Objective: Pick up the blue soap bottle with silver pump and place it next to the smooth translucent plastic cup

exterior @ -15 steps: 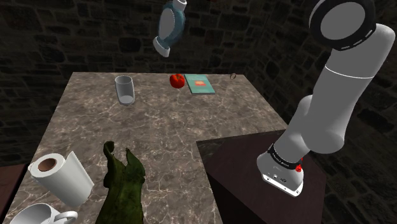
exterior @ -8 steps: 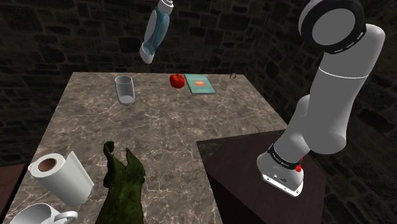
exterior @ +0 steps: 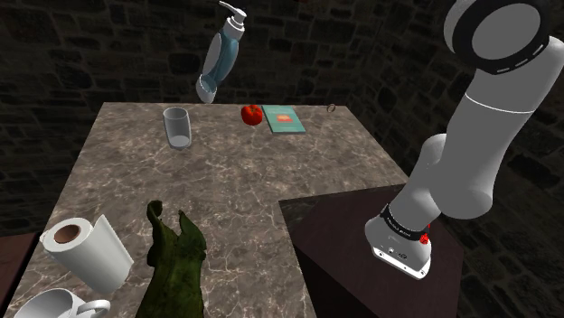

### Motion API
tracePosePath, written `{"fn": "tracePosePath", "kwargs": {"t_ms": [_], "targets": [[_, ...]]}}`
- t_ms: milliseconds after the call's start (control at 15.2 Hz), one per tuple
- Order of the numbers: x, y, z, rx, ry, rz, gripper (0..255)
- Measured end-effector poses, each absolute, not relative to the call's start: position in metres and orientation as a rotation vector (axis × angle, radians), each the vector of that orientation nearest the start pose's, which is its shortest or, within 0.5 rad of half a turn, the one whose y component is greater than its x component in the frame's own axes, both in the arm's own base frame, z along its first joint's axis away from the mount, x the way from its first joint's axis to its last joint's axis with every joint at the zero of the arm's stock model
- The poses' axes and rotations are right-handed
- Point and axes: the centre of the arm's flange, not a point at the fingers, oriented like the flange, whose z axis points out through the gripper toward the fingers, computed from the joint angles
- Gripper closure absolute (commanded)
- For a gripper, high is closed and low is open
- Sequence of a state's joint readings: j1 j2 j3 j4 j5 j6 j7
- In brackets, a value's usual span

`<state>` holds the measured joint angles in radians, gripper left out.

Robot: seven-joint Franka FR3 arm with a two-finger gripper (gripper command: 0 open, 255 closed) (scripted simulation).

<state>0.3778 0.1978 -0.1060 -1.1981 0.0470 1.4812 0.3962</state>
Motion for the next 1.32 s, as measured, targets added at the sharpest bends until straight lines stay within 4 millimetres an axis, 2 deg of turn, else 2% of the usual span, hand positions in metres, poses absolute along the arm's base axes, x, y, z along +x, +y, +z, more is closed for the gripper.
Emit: {"fn": "tracePosePath", "kwargs": {"t_ms": [1320], "targets": [[0.578, 0.175, 0.571, -3.082, 0.178, -0.113, 255]]}}
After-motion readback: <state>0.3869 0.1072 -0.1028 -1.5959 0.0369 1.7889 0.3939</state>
